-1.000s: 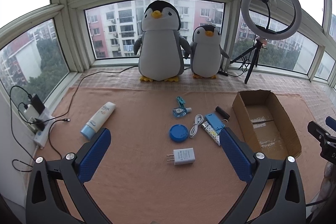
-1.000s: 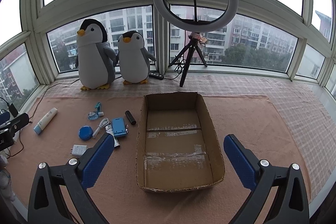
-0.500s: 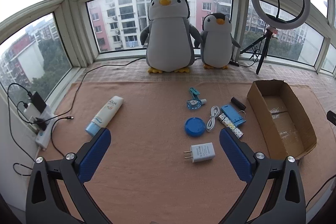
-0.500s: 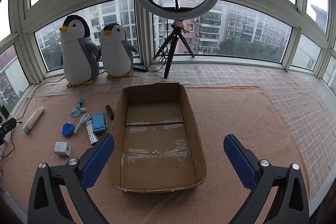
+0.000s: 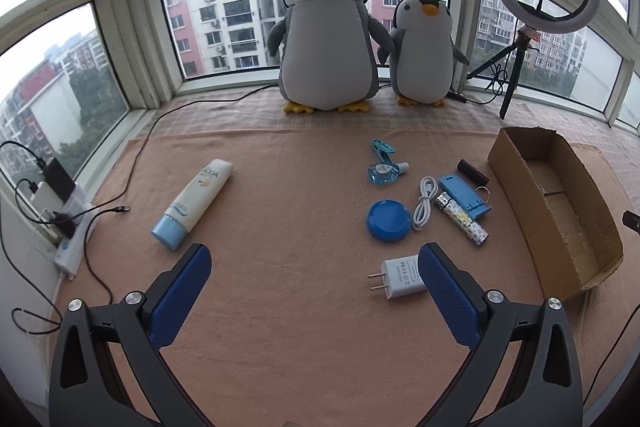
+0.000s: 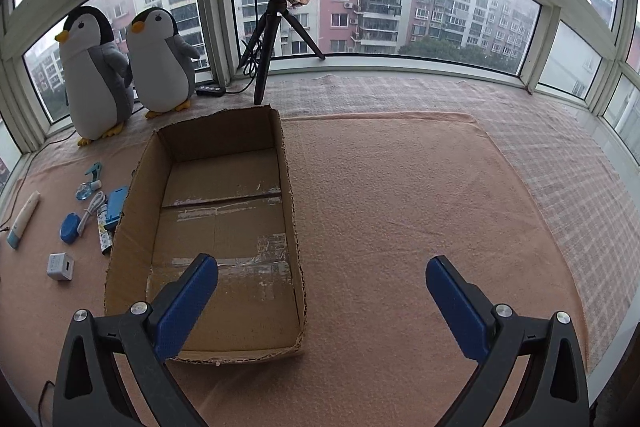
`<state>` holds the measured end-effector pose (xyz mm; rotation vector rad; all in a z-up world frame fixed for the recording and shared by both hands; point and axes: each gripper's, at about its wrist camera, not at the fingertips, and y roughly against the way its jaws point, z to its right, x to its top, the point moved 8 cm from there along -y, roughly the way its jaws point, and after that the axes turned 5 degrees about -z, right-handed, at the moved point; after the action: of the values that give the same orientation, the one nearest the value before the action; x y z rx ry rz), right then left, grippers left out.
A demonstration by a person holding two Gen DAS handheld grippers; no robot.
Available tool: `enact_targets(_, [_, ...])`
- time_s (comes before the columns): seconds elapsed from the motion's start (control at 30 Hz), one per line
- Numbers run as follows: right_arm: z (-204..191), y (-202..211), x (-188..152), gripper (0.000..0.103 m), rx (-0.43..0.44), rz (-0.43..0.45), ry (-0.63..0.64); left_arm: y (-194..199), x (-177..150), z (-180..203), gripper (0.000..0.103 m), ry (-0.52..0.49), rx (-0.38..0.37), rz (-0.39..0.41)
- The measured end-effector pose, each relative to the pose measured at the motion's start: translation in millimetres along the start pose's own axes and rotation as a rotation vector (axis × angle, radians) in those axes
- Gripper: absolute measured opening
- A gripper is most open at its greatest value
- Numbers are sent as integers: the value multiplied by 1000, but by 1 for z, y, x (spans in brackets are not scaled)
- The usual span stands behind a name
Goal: Organize rigid objects
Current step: 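Move the left gripper toward the white wall charger on the mat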
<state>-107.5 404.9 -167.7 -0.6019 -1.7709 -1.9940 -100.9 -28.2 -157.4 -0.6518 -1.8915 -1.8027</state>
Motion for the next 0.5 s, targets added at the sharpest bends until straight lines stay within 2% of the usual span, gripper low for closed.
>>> enact_targets(0.13, [0, -21, -4, 101, 17, -49, -6, -11, -4, 8, 102, -33, -21, -24])
enact_targets(0.3, [-4, -39, -8, 97, 24, -93, 2, -27, -10, 24, 102, -45, -51, -63])
enact_targets(0.37, [-6, -45, -10, 91, 24, -112, 8, -33, -13, 30, 102, -44, -66, -75])
enact_targets(0.5, [-12, -57, -13, 90, 28, -142, 18, -47, -20, 43, 102, -58, -75, -107])
